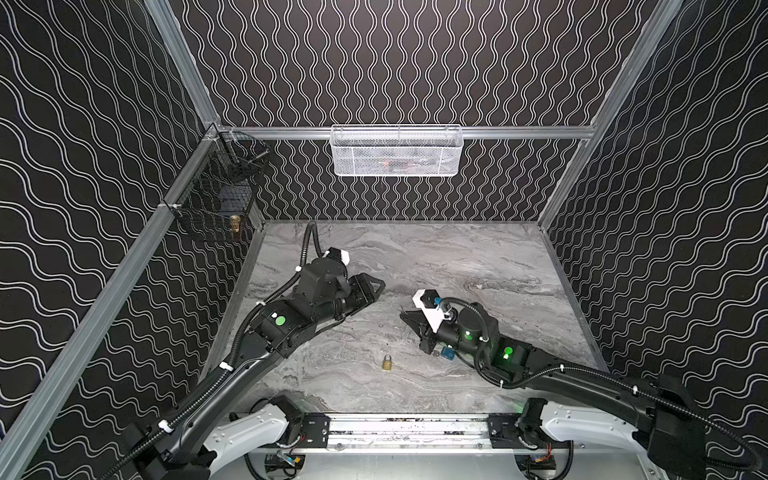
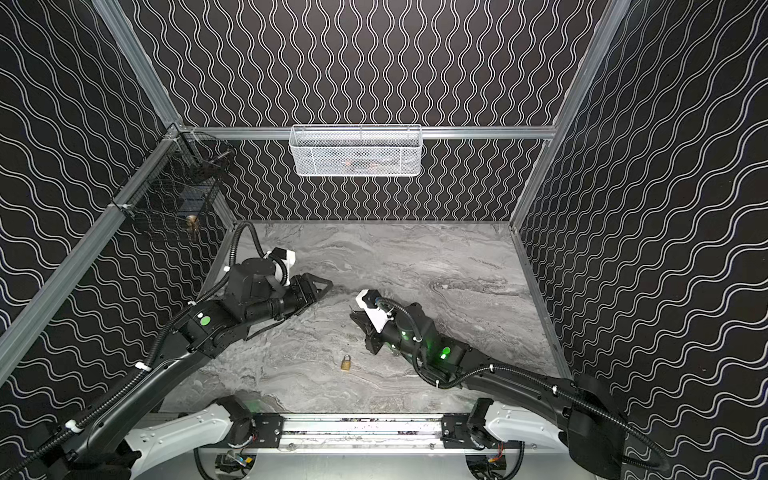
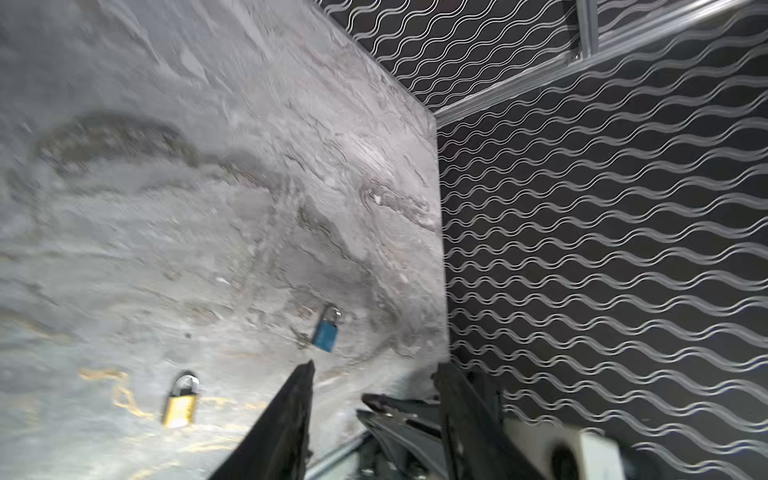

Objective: Unlock with the key

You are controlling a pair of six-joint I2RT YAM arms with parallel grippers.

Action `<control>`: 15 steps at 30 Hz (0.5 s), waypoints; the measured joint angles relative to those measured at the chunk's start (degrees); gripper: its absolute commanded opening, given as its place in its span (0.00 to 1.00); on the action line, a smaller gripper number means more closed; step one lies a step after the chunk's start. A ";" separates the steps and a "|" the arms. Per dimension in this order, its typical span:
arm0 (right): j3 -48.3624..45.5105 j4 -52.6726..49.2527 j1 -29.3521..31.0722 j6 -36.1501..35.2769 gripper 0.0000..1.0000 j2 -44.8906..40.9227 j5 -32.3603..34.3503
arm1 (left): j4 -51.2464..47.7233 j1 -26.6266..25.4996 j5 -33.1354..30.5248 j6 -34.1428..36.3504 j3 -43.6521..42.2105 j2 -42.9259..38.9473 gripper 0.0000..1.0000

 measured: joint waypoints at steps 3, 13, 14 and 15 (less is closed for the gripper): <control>0.98 -2.01 -2.58 5.70 0.00 0.50 -8.63 | 2.67 0.04 -0.11 4.94 -3.58 -2.78 0.48; 1.09 -0.59 -6.78 20.61 0.00 2.25 -26.08 | 17.42 -0.15 8.20 10.29 -13.33 -3.72 0.40; 1.01 0.04 -7.15 21.53 0.00 2.38 -27.08 | 18.53 -0.37 9.11 10.29 -13.68 -3.43 0.39; 0.72 1.29 -7.63 22.71 0.00 2.51 -28.13 | 19.78 -0.63 9.86 10.29 -14.14 -3.21 0.38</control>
